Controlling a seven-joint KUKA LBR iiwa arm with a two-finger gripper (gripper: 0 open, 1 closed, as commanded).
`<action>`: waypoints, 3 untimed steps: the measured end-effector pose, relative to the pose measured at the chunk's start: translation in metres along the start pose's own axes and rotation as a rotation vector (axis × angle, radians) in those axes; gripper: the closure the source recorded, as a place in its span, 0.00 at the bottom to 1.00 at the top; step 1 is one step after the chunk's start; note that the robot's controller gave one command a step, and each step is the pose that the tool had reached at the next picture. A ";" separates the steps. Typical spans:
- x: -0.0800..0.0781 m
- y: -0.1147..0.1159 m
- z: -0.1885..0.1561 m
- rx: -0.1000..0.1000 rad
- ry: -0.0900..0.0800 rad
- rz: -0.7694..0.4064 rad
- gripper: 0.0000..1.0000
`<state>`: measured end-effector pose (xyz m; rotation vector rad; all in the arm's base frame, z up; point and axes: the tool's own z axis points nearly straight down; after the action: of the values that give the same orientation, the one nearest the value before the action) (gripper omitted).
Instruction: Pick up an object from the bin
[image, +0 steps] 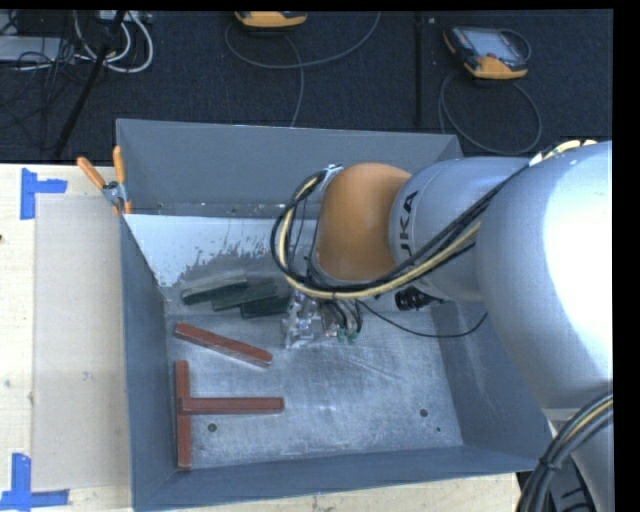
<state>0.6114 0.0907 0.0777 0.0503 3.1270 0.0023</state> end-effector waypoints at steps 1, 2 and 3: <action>0.026 -0.015 -0.001 -0.006 -0.017 -0.075 1.00; 0.011 0.024 -0.041 0.002 0.013 0.053 0.00; 0.012 0.024 -0.040 0.002 0.014 0.052 0.00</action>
Offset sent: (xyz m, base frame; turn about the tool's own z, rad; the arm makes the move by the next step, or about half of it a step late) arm -0.0115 0.0232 0.0407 0.0550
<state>0.6000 0.1148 0.1179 0.1323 3.1382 -0.0005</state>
